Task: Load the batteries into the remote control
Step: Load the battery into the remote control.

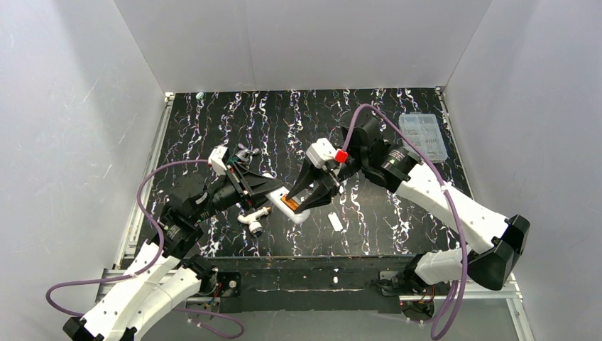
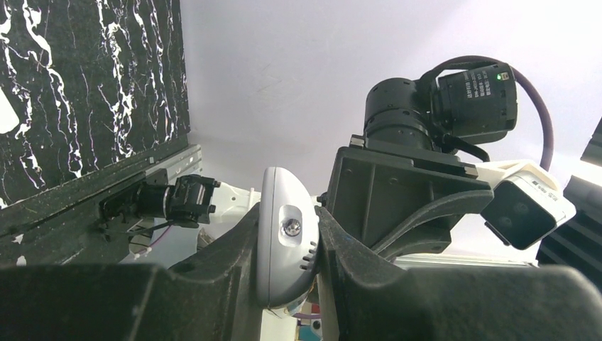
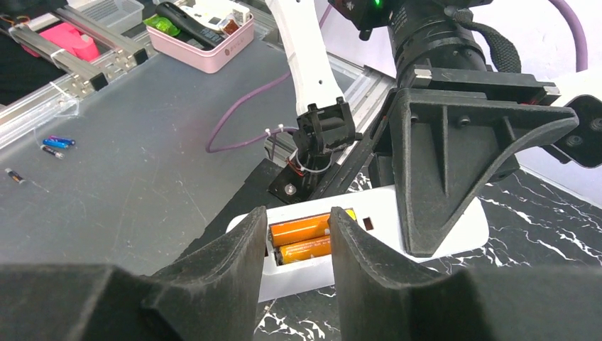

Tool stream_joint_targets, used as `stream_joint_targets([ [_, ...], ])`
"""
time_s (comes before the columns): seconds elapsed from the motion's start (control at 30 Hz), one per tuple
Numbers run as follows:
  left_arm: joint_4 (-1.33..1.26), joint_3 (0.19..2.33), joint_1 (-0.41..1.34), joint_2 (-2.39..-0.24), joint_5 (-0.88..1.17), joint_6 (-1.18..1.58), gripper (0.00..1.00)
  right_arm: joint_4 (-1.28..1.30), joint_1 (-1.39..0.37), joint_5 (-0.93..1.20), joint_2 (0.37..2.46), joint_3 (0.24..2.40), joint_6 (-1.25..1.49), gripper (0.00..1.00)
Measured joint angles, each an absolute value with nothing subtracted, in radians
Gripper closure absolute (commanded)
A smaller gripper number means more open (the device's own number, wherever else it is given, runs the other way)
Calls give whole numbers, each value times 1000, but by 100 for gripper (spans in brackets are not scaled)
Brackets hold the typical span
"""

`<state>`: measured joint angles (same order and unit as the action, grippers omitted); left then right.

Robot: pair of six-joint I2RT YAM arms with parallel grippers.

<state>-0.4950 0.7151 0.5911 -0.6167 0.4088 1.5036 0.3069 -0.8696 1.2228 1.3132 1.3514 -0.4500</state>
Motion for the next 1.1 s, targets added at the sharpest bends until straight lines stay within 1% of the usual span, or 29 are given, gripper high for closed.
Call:
stream_joint_targets([
  [0.17, -496, 715, 591, -620, 413, 1504, 100, 347, -863, 1241, 1341, 1383, -469, 51],
  [0.77, -506, 715, 591, -634, 427, 1504, 100, 478, -857, 1280, 1400, 1460, -548, 48],
  [1.1, -510, 715, 591, -645, 428, 1504, 100, 579, -857, 1288, 1436, 1511, -601, 49],
])
